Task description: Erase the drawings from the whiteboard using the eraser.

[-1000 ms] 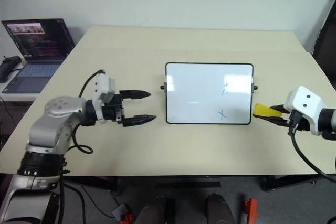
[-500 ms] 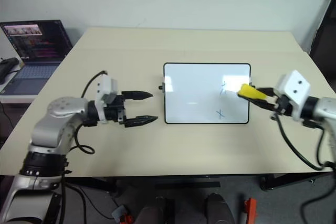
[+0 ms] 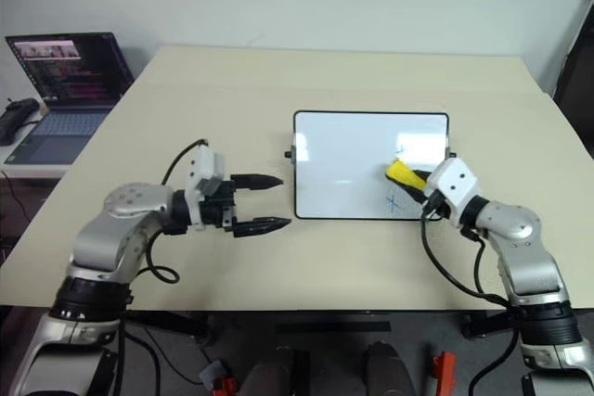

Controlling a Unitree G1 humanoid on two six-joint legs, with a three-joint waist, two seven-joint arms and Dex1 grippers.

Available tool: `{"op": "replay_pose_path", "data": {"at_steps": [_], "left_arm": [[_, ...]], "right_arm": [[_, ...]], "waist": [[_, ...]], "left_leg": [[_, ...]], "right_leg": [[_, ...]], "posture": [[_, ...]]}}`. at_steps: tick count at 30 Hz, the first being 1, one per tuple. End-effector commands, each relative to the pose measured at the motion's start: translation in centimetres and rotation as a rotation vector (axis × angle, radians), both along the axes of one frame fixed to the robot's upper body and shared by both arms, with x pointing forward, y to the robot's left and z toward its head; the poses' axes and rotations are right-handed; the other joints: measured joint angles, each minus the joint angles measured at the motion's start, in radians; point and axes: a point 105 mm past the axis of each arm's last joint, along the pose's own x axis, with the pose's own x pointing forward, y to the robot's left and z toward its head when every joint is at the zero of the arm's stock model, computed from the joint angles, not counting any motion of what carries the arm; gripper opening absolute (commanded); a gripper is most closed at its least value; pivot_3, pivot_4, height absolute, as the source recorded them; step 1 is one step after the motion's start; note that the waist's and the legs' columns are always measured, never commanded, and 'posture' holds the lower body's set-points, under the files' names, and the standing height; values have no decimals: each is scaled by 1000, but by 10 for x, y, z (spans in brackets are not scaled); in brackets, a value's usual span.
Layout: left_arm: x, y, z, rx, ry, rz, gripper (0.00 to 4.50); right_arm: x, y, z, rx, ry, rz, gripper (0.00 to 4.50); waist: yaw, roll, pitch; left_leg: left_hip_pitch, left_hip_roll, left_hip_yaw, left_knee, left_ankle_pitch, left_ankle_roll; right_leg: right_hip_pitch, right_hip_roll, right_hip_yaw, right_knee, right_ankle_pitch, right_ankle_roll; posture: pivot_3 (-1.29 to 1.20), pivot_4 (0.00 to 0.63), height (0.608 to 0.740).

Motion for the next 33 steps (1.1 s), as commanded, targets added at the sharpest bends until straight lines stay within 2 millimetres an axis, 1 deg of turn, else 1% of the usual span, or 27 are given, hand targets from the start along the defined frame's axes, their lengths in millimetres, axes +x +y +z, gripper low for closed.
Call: {"op": "replay_pose_path", "data": {"at_steps": [1, 3, 9, 12, 14, 17, 20, 23, 26, 30, 32, 33], "left_arm": [[-1, -4, 13, -9, -52, -27, 4500], [-1, -4, 13, -9, -52, -26, 4500], [0, -7, 15, -14, -57, -21, 4500], [-1, -6, 15, -14, -57, -21, 4500], [-1, -5, 15, -12, -56, -19, 4500], [-2, -4, 15, -10, -56, -17, 4500], [-2, -3, 15, -9, -55, -16, 4500], [-2, -3, 15, -8, -55, -14, 4500], [-1, -3, 15, -7, -56, -14, 4500], [1, -4, 18, -9, -61, -15, 4500], [2, -4, 17, -9, -62, -17, 4500], [3, -5, 17, -9, -62, -18, 4500]], "right_arm": [[6, 1, 2, 19, -37, 17, 956], [9, 0, -3, 30, -30, 16, 956], [23, 1, -20, -7, -18, 12, 956], [22, 2, -38, -81, 16, 34, 956], [17, 4, -53, -149, 54, 73, 956], [5, 7, -74, -199, 126, 126, 956], [-8, 10, -88, -216, 197, 170, 956], [-11, 10, -90, -215, 213, 172, 956], [-11, 7, -87, -210, 211, 163, 956], [-2, 4, -60, -169, 145, 134, 956], [1, -2, -57, -198, 133, 115, 956], [3, -7, -58, -210, 138, 97, 956]], "waist": [[-1, 0, 0], [-1, 0, 0], [-4, 0, 0], [-5, 0, 0], [-6, 0, 0], [-7, -1, -1], [-7, -2, -1], [-8, -2, -1], [-5, -2, -2], [-4, -2, -1], [-3, -2, -1], [-3, -2, -1]], "left_leg": [[0, 0, 0, 0, 0, 0], [1, 0, 0, 0, 0, 0], [2, 0, 1, 0, 0, 0], [4, 0, 1, 0, 0, 0], [6, 1, 2, 0, 0, 0], [17, 1, 1, -1, 0, 0], [20, 2, 1, 0, 0, 0], [22, 2, 1, 0, 0, 1], [25, 2, 1, 0, 1, 1], [26, 1, 1, 0, 1, 1], [26, 1, 1, 0, 1, 1], [26, 1, 1, -1, 1, 1]], "right_leg": [[0, 0, 0, 0, 0, 0], [0, 0, 0, 0, 0, 0], [1, 0, 1, 1, 0, 0], [2, 0, 1, 2, 0, -1], [4, 1, 2, 2, 0, -1], [17, 1, 1, -1, -1, -2], [20, 1, 1, -1, -3, 1], [21, 1, 1, -1, -3, 1], [24, 1, 1, -1, -3, 1], [26, 1, 1, -2, -4, -1], [26, 1, 1, -2, -4, -1], [26, 1, 1, -2, -4, -1]], "posture": [[0, 150, 740], [0, 150, 740], [0, 150, 740], [0, 150, 740], [0, 150, 740], [0, 150, 740], [0, 150, 740], [0, 150, 740], [0, 150, 740], [0, 150, 740], [0, 150, 740], [0, 150, 740]]}}
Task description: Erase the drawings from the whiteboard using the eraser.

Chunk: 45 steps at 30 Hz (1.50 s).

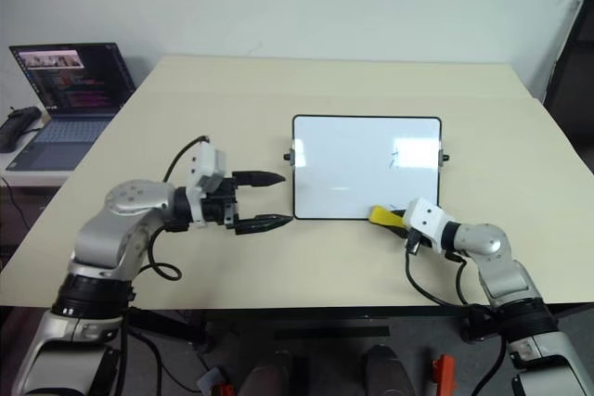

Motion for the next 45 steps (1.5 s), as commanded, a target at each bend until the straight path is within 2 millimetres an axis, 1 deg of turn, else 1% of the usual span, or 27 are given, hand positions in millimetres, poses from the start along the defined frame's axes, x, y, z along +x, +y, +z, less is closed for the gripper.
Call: {"op": "replay_pose_path", "data": {"at_steps": [1, 5, 10, 15, 17, 18, 19, 20, 22, 24, 25, 27, 29, 30, 33, 38, 41, 45], "left_arm": [[1, -2, 12, -4, -49, -13, 4500], [2, -4, 12, -5, -49, -16, 4500], [1, -6, 11, -4, -48, -23, 4500], [2, -6, 13, -5, -53, -23, 4500], [4, -5, 13, -5, -56, -22, 4500], [4, -5, 14, -5, -58, -21, 4500], [5, -4, 16, -7, -64, -19, 4500], [6, -3, 19, -9, -69, -15, 4500], [8, 2, 23, -8, -81, -1, 4500], [10, 7, 25, 4, -93, 16, 4500], [10, 10, 26, 12, -99, 24, 4500], [13, 16, 30, 35, -119, 43, 4500], [14, 19, 37, 45, -141, 43, 4500], [14, 19, 38, 51, -146, 38, 4500], [16, 20, 42, 66, -163, 41, 4500], [17, 29, 53, 113, -203, 60, 4500], [18, 31, 61, 115, -228, 72, 4500], [18, 31, 63, 105, -233, 72, 4500]], "right_arm": [[11, -25, 7, -47, -26, -92, 956], [18, -51, -1, -101, -20, -194, 956], [20, -77, -6, -136, -20, -273, 956], [21, -93, 2, -147, -54, -308, 956], [17, -94, 9, -143, -65, -286, 956], [14, -92, 15, -128, -71, -263, 956], [11, -86, 30, -69, -85, -237, 956], [8, -80, 46, -12, -103, -213, 956], [-3, -69, 87, 86, -135, -161, 956], [-16, -64, 122, 118, -147, -123, 955], [-23, -66, 134, 109, -147, -117, 955], [-32, -79, 152, 23, -141, -142, 955], [-35, -93, 167, -53, -152, -177, 955], [-35, -97, 170, -75, -152, -189, 955], [-35, -105, 171, -127, -139, -206, 955], [-35, -111, 167, -143, -107, -205, 955], [-33, -111, 163, -152, -95, -200, 955], [-31, -109, 164, -150, -96, -194, 955]], "waist": [[0, 0, 0], [0, 0, 0], [0, -1, -1], [0, -5, -3], [0, -5, -3], [0, -5, -3], [1, -5, -3], [1, -5, -3], [3, -3, -1], [1, 2, 1], [0, 3, 2], [2, 3, 2], [4, 3, 2], [4, 2, 2], [4, 2, 2], [0, 2, 2], [1, 2, 3], [1, 2, 3]], "left_leg": [[0, 0, 0, 0, 0, 0], [0, 0, 0, 0, 0, 0], [4, 0, 0, 2, 0, 1], [5, -1, 0, 2, 2, 3], [5, -1, 0, 2, 2, 3], [5, 0, 0, 2, 2, 3], [5, -1, 0, 2, 2, 3], [4, -1, 0, 1, 2, 3], [-1, -1, 0, 0, 2, 3], [-12, -1, 0, 0, 2, 2], [-15, -1, 0, 0, 2, 2], [-16, -1, -1, -1, 1, 2], [-17, -1, -2, -3, 0, 1], [-17, -1, -2, -3, -1, 0], [-17, -1, 0, -3, -1, 0], [-17, -1, 1, -3, -1, 0], [-17, -1, 1, -3, -1, 0], [-17, -1, 1, -3, -1, 0]], "right_leg": [[0, 0, 0, 0, 0, 0], [0, 0, 0, 0, 0, -1], [5, 0, 0, -1, -1, -1], [7, -1, 1, -1, 0, -2], [6, -1, 1, -1, 0, -2], [6, -1, 1, -1, 0, -2], [6, -1, 1, -1, 0, -2], [5, -1, 1, -2, 0, -2], [1, -1, 1, -2, -1, -2], [-10, -1, 1, 0, 4, 3], [-13, -1, 1, -1, 6, 1], [-15, -1, 0, 0, 5, 0], [-15, -1, -2, -1, 3, -1], [-15, -1, -2, -2, 2, -1], [-15, -1, -2, -3, 0, 0], [-16, -1, -1, -2, 0, 0], [-16, -1, -1, -2, -1, 0], [-15, -1, -1, -2, -1, 0]], "posture": [[0, 150, 740], [0, 150, 740], [0, 150, 740], [0, 150, 740], [0, 150, 740], [0, 150, 740], [0, 150, 740], [0, 150, 740], [0, 150, 740], [0, 150, 740], [0, 150, 740], [0, 150, 740], [0, 150, 740], [0, 150, 740], [0, 150, 740], [0, 150, 740], [0, 150, 740], [0, 150, 740]]}}
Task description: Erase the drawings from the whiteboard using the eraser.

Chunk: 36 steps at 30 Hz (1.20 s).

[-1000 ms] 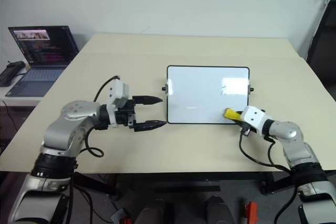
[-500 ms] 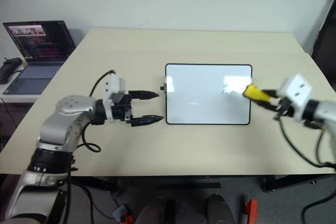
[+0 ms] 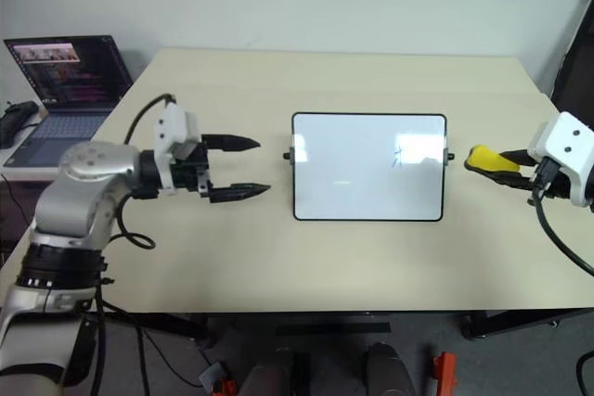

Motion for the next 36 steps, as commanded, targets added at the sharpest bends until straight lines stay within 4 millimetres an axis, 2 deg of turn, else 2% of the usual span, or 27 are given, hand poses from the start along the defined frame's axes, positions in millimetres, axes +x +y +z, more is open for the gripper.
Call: {"op": "replay_pose_path", "data": {"at_steps": [1, 25, 29, 31, 34, 36], "left_arm": [[-2, 1, 15, -3, -58, -7, 4500], [-1, 1, 14, -34, -67, 16, 4500], [-1, 0, 13, -38, -65, 12, 4500], [0, -1, 12, -41, -62, 10, 4500], [0, -5, 7, -50, -49, 1, 4500], [-1, -9, 3, -62, -36, -9, 4500]], "right_arm": [[0, 2, 13, -18, -44, 16, 955], [4, 16, 4, 28, -14, 59, 955], [9, 20, 13, 50, -82, 56, 955], [15, 31, 24, 115, -162, 90, 955], [24, 72, 27, 254, -241, 195, 955], [43, 88, 27, 357, -326, 166, 955]], "waist": [[0, 0, 0], [0, 0, 0], [0, 0, 0], [-2, 0, 0], [-5, 0, 0], [-9, 0, 0]], "left_leg": [[0, 0, 0, 0, 0, 0], [0, 0, 0, 0, 0, 0], [0, 0, 0, 0, 0, 0], [0, 0, 0, 1, 0, 0], [1, 1, 0, 1, 0, 0], [1, 1, -1, 1, 0, 0]], "right_leg": [[0, 0, 0, 0, 0, 0], [0, 0, 0, 1, 0, 0], [0, 0, 0, 1, 0, 0], [0, 0, 0, 1, 0, 0], [0, 1, 0, 2, 0, 0], [0, 1, 0, 2, 0, 0]], "posture": [[0, 150, 740], [0, 150, 740], [0, 150, 740], [0, 150, 740], [0, 150, 740], [0, 150, 740]]}}
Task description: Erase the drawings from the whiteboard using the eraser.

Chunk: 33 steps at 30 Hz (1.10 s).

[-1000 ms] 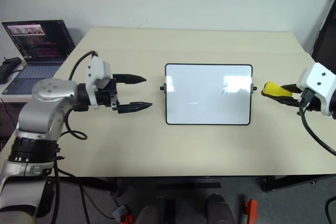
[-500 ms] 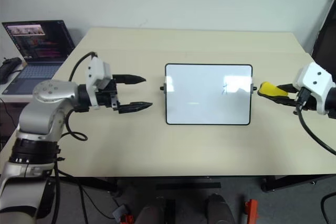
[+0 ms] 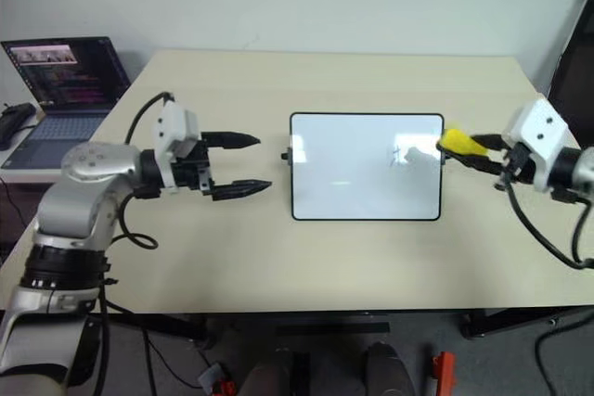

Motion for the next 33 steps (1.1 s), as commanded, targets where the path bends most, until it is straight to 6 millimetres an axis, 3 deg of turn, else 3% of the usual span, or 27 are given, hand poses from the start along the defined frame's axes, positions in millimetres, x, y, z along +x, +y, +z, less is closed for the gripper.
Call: {"op": "replay_pose_path", "data": {"at_steps": [1, 5, 13, 18, 26, 29, 33], "left_arm": [[-2, -7, 6, -28, -36, -22, 4500], [-2, -11, 5, -40, -32, -24, 4500], [-4, -6, 5, -31, -29, -9, 4500], [-6, -5, 5, -30, -27, -1, 4500], [-8, -5, 4, -31, -22, 6, 4500], [-8, -6, 5, -37, -22, 2, 4500], [-8, -6, 5, -40, -20, 0, 4500]], "right_arm": [[19, 23, 11, 110, -145, -28, 955], [53, -2, -12, 250, -156, -224, 955], [67, 14, -46, 167, -90, -244, 955], [73, 22, -75, 9, -5, -260, 955], [67, 44, -109, -149, 135, -213, 955], [43, 67, -130, -189, 272, -69, 955], [23, 71, -140, -203, 343, -14, 955]], "waist": [[-1, 0, 0], [11, -1, 0], [7, -1, 1], [-9, -1, 0], [-18, -2, -1], [-18, -3, -1], [-17, -3, -2]], "left_leg": [[0, 0, 0, 0, 0, 0], [-1, -2, 0, 1, 0, 0], [-3, -2, -1, -1, 0, 0], [0, -2, 0, 0, 0, 0], [8, -1, -1, 1, 0, 0], [9, 0, -1, 2, 1, 0], [9, 0, -1, 2, 1, 0]], "right_leg": [[0, 0, 0, 1, 0, 0], [0, -1, 0, 0, 1, 0], [-3, -1, -1, 1, 1, 0], [-1, -1, 0, 3, 1, 0], [7, 0, 0, 2, 1, 0], [8, 0, 0, 2, 2, 2], [8, 1, 0, 2, 2, 2]], "posture": [[0, 150, 740], [0, 150, 740], [0, 150, 740], [0, 150, 740], [0, 150, 740], [0, 150, 740], [0, 150, 740]]}}
